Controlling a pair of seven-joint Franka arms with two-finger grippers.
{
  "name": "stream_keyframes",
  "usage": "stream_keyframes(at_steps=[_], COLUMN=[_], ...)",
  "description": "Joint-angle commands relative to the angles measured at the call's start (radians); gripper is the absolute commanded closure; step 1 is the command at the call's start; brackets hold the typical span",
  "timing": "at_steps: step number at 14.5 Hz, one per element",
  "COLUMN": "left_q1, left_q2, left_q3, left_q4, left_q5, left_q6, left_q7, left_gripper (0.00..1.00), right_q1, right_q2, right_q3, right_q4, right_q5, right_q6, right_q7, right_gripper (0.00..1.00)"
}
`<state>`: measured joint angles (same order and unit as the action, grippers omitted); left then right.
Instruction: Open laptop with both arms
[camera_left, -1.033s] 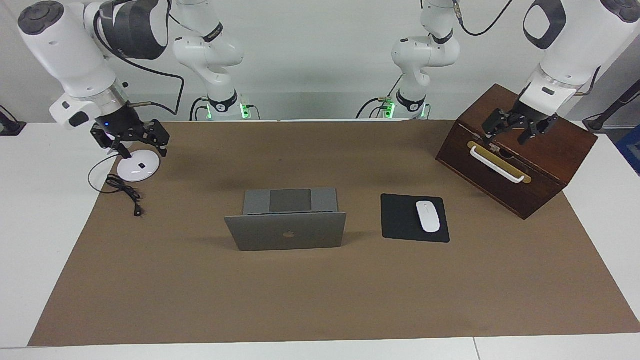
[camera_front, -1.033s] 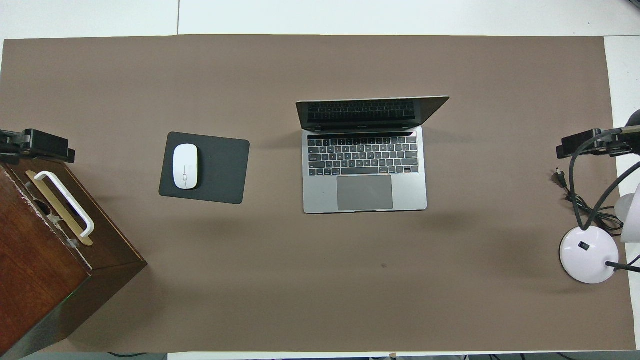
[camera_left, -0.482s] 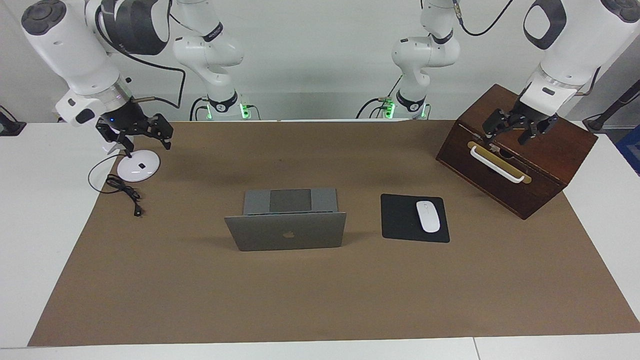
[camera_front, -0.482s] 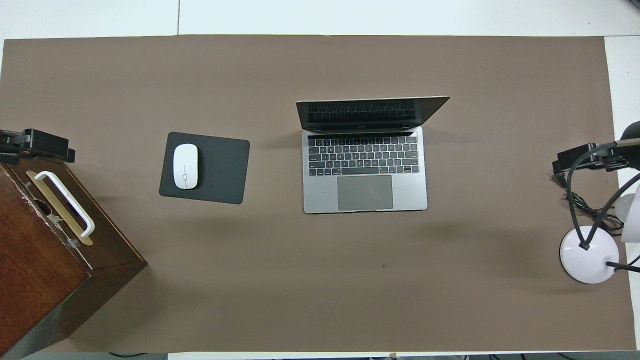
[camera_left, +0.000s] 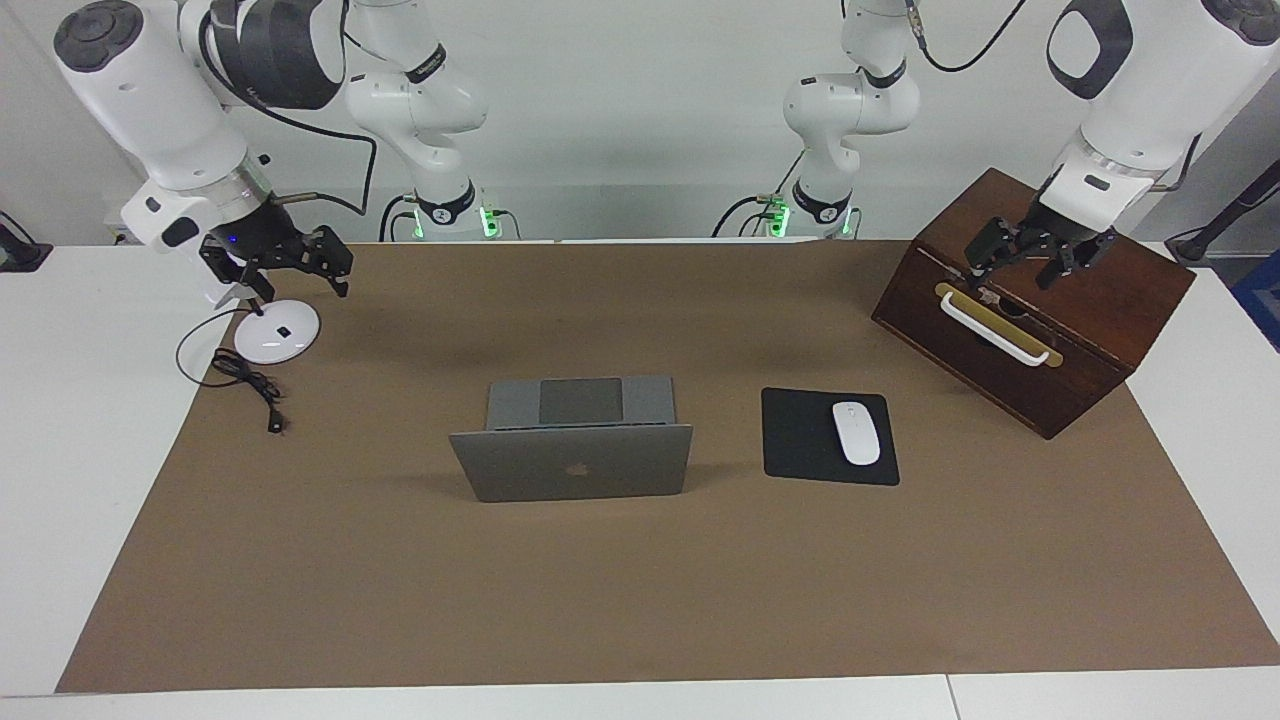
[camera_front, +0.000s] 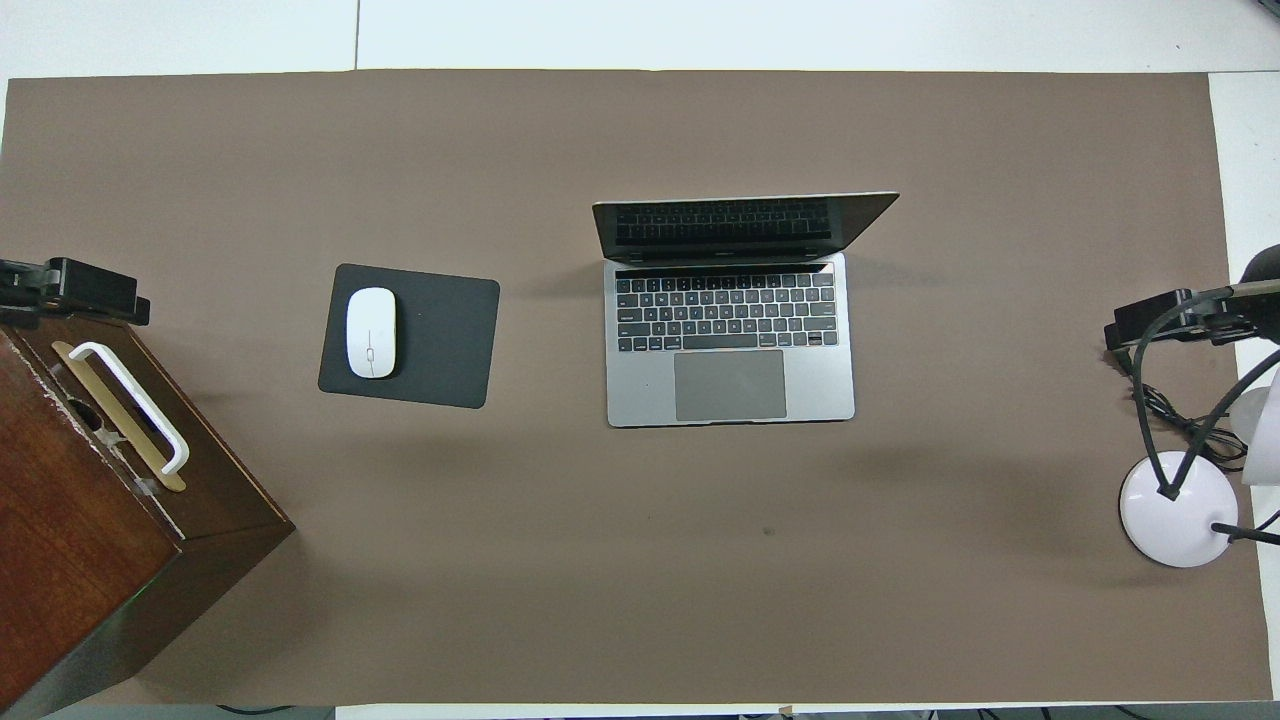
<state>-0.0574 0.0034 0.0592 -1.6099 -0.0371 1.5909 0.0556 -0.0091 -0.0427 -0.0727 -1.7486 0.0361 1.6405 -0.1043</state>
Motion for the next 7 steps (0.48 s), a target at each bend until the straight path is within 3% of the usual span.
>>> stream_keyframes(at_steps=[1, 7], left_q1=[0.007, 0.007], left_q2=[-0.025, -0.025], left_q3=[-0.001, 0.001], left_q4=[-0.030, -0.030], left_q5=[-0.013, -0.012], left_q6=[0.015, 0.017], left_q7=[-0.008, -0.008], left_gripper=[0.00, 0.00], right_q1=[-0.005, -0.028], right_q2=[-0.023, -0.023], right_q3=[0.008, 0.001], right_q4=[-0.026, -0.025], right_q5=[-0.016, -0.016], right_q6=[0.012, 0.004], right_q7=[-0.005, -0.015], right_gripper=[0.00, 0.00])
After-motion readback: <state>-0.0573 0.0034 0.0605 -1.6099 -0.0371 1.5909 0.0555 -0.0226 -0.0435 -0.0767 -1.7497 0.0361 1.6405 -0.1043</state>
